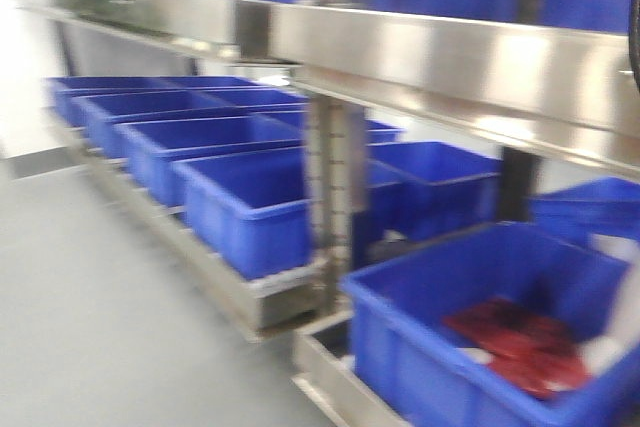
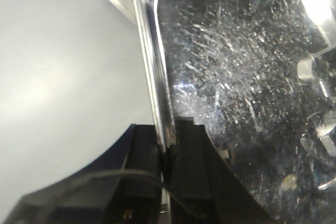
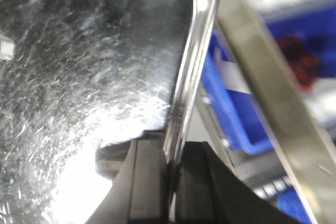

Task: Stack silver trays without gaps
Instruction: 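Drive the base across the room carrying the tray in both grippers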

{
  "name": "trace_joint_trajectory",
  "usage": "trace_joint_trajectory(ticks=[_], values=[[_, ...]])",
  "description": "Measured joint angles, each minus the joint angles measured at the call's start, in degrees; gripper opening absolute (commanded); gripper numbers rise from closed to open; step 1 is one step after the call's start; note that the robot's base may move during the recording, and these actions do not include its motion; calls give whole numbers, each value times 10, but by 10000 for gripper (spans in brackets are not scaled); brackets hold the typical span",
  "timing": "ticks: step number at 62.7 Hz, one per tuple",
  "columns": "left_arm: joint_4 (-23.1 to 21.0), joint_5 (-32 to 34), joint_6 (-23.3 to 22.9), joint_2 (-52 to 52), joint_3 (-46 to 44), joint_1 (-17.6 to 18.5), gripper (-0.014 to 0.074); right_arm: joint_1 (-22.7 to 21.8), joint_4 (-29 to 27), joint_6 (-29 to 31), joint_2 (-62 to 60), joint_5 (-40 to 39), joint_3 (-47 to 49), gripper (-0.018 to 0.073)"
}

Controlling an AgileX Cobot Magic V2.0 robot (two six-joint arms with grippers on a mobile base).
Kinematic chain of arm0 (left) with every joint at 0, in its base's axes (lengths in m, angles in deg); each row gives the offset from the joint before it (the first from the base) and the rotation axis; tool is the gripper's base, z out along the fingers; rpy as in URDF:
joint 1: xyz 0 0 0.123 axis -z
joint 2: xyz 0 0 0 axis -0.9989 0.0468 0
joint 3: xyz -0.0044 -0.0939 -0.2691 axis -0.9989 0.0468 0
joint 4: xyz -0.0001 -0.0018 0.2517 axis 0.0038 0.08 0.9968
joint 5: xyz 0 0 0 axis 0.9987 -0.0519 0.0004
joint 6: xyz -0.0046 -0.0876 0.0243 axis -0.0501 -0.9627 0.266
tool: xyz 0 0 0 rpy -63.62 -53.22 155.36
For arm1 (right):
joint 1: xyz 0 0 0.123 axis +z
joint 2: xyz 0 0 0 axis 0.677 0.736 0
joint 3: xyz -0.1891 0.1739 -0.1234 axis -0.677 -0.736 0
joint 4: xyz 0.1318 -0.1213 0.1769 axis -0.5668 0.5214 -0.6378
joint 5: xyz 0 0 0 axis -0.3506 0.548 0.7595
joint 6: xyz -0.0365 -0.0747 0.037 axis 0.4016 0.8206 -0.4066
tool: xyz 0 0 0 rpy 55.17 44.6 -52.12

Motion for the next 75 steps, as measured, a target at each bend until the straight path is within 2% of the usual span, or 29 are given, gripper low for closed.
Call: trace_joint_trajectory(ticks=[75], values=[[-27,-2,0,0,0,0,-41,0,12,0,-2,1,0,59]])
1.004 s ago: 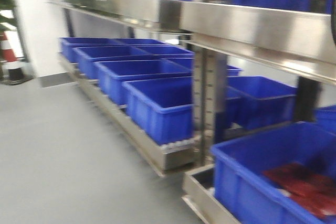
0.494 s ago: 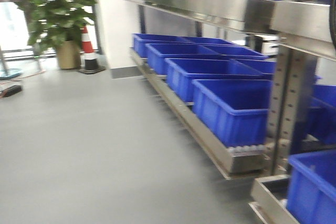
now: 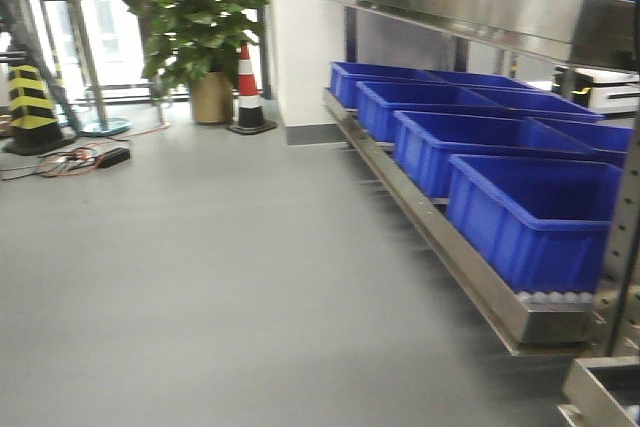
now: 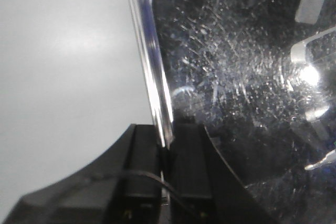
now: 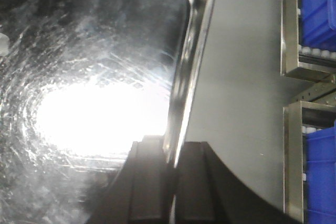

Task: Stack silver trays without gaps
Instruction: 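Drive the base across the room carrying the tray in both grippers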

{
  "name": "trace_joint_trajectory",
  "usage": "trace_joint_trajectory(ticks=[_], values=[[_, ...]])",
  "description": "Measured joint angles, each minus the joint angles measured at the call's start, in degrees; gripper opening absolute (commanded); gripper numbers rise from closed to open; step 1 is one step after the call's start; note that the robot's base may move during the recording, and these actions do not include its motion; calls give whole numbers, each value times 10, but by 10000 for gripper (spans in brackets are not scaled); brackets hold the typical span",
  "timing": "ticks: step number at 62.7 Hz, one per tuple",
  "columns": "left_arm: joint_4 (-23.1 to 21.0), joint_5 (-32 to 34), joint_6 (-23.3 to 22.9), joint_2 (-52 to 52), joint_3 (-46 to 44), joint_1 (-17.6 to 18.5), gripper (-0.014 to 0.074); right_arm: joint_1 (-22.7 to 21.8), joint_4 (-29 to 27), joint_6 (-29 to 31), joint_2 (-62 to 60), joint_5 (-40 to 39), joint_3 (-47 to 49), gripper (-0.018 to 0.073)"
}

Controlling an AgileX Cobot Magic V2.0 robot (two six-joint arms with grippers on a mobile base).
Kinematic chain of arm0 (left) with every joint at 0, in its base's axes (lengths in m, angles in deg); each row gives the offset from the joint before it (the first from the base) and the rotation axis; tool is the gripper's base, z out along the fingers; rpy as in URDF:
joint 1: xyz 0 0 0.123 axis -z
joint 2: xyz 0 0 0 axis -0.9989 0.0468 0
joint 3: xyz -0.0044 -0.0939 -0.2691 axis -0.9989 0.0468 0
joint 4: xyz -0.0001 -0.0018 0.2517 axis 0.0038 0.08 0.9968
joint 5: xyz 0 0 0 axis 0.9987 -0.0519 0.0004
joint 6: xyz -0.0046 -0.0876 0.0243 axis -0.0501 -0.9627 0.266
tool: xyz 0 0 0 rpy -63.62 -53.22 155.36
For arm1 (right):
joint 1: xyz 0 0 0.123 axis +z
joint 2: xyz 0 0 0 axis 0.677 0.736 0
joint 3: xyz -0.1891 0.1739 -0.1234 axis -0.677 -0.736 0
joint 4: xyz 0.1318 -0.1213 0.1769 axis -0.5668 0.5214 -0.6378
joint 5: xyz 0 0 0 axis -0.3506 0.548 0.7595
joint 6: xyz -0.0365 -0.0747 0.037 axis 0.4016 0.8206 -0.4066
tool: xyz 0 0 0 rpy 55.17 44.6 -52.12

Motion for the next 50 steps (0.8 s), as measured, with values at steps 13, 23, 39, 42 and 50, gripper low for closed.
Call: trace_joint_trajectory(ticks=[13,23,39,42,50], values=[[0,0,0,0,0,0,-41,0,1,0,0,0,0,59],[0,0,0,0,0,0,-41,0,1,0,0,0,0,59],[0,0,0,0,0,0,-41,0,1,0,0,0,0,59],[0,0,0,0,0,0,-41,0,1,0,0,0,0,59],[0,0,0,0,0,0,-41,0,1,0,0,0,0,59]])
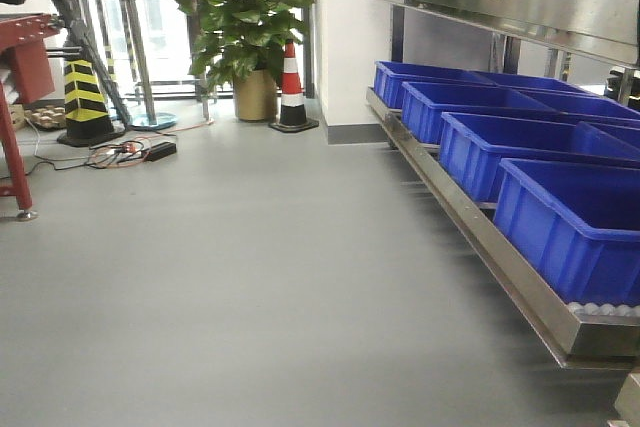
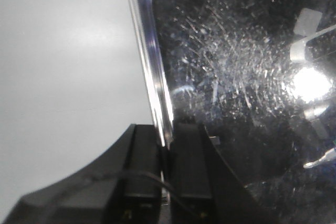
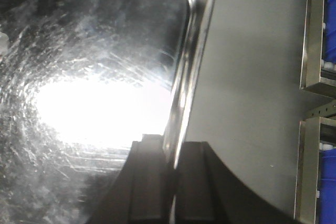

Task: Stack silver trays without gaps
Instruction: 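Drive the base across the room carrying the tray in both grippers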

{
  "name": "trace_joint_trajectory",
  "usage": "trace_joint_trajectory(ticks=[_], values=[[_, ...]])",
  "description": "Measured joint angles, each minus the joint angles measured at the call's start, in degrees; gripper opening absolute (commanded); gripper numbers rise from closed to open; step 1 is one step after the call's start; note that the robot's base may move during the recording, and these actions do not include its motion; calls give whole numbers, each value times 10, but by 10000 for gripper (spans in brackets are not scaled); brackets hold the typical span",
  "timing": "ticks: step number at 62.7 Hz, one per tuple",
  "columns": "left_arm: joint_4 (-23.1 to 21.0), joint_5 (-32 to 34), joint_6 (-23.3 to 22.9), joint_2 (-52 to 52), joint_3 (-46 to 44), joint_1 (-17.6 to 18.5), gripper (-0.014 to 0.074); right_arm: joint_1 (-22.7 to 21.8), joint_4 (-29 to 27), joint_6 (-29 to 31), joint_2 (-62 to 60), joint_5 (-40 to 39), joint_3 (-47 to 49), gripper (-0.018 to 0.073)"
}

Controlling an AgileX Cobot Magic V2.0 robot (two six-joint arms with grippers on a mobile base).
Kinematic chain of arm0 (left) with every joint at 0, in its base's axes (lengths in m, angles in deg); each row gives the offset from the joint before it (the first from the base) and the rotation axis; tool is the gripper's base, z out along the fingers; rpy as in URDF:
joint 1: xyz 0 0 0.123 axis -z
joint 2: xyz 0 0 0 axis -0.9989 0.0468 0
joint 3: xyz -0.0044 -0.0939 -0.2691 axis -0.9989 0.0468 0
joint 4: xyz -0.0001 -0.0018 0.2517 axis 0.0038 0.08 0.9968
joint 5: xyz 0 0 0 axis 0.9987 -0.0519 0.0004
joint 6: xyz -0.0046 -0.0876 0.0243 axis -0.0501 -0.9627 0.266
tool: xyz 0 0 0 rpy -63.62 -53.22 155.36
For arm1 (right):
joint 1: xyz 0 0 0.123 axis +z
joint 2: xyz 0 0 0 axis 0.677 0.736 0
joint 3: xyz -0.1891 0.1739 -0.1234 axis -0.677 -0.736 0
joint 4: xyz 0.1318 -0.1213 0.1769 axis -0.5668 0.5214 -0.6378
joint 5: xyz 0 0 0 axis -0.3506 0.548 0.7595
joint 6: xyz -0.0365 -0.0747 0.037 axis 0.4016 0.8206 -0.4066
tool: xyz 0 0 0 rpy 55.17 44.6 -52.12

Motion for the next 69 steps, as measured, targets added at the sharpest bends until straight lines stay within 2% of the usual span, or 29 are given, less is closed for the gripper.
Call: trace_joint_trajectory(ticks=[69], values=[[-1,0,0,0,0,0,-41,0,1,1,-1,0,0,59]])
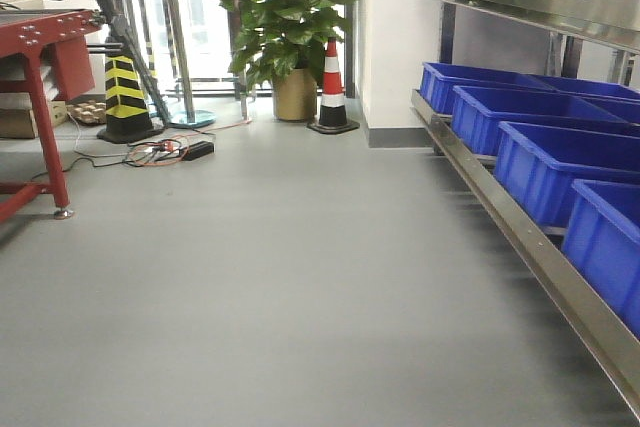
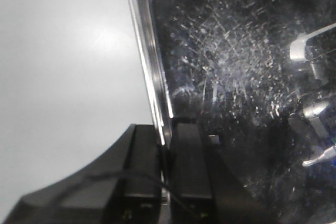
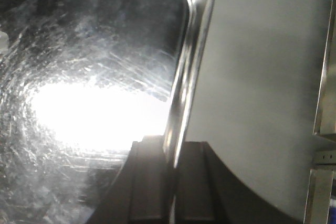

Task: Stack silver trays without gaps
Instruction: 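Drive the base across the room carrying the tray in both grippers, then turn the base past the plant and cone toward the other shelf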

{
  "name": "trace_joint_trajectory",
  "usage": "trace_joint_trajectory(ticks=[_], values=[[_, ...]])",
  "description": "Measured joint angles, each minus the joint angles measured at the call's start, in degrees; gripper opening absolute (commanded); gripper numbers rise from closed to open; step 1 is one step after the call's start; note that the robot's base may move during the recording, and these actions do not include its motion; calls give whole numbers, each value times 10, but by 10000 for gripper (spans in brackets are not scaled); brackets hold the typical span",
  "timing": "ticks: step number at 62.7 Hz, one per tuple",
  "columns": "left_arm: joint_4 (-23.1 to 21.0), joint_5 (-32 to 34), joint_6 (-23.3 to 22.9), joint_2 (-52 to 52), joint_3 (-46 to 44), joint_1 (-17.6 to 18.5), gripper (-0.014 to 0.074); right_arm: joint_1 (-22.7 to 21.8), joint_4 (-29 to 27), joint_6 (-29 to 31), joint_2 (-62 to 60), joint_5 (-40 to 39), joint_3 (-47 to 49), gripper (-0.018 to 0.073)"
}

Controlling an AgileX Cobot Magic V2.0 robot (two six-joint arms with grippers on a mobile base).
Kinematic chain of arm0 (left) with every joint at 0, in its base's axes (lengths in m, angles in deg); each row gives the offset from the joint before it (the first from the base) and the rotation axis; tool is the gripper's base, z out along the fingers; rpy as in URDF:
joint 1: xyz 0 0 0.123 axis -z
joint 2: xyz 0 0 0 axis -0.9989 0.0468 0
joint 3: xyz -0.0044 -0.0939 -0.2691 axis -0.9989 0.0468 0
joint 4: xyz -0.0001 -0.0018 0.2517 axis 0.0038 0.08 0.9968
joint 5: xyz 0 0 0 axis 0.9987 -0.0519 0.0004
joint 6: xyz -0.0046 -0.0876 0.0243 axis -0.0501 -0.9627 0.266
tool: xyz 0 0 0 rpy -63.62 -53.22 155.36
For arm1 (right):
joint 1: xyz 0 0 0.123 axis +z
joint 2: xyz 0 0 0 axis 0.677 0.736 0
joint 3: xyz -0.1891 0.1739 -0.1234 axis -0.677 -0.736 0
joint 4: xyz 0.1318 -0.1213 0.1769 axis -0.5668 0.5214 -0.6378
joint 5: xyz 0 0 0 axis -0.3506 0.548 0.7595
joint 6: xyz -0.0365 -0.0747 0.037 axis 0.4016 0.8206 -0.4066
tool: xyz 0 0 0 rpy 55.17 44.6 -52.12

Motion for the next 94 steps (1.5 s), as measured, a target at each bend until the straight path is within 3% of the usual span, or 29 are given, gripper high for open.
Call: trace_joint_trajectory(ticks=[94], values=[[-6,0,0,0,0,0,-41,0,2,0,0,0,0,59]])
